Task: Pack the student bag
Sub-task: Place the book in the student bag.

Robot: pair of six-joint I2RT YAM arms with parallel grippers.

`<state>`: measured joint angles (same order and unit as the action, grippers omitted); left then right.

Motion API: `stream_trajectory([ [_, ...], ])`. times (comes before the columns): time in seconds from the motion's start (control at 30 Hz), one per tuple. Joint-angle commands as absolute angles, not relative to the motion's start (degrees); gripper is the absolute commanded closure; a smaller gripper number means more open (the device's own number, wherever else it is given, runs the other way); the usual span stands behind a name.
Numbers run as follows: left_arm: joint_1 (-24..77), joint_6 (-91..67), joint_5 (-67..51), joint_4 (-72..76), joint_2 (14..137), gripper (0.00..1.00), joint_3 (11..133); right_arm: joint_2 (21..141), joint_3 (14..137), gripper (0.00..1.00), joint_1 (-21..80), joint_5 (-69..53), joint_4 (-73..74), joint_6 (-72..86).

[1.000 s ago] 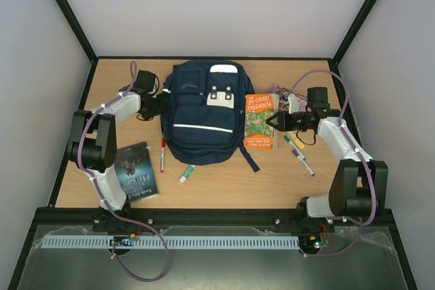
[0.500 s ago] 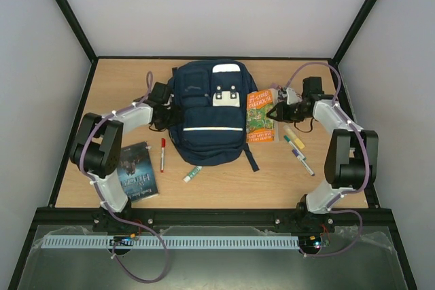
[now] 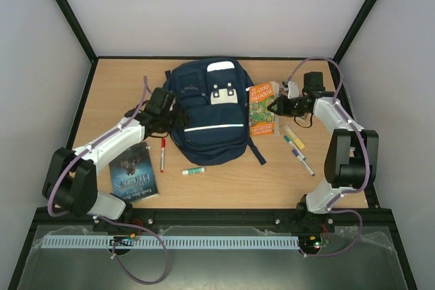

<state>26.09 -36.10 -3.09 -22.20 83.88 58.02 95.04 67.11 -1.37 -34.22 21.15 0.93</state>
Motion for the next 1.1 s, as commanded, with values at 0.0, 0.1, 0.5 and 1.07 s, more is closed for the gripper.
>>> stream_trajectory([
  [0.0,25.75,-43.98,-7.66,-19.14,81.41,0.32,50.57,91.15,65.49,0.99,-0.83,-37.15,18.77,1.33],
  [0.1,25.69,-47.69,-8.73,-14.19,80.22,0.32,45.77,90.63,64.96,0.99,-0.79,-37.05,18.54,1.06],
  [0.5,29.91,-42.48,-14.02,-8.48,82.62,0.37,47.02,91.41,63.57,0.99,-0.79,-39.48,18.36,0.61],
  [1.07,30.82,-49.43,-0.01,-17.19,82.90,0.30,45.81,91.88,63.19,0.99,-0.80,-41.12,18.45,0.28],
])
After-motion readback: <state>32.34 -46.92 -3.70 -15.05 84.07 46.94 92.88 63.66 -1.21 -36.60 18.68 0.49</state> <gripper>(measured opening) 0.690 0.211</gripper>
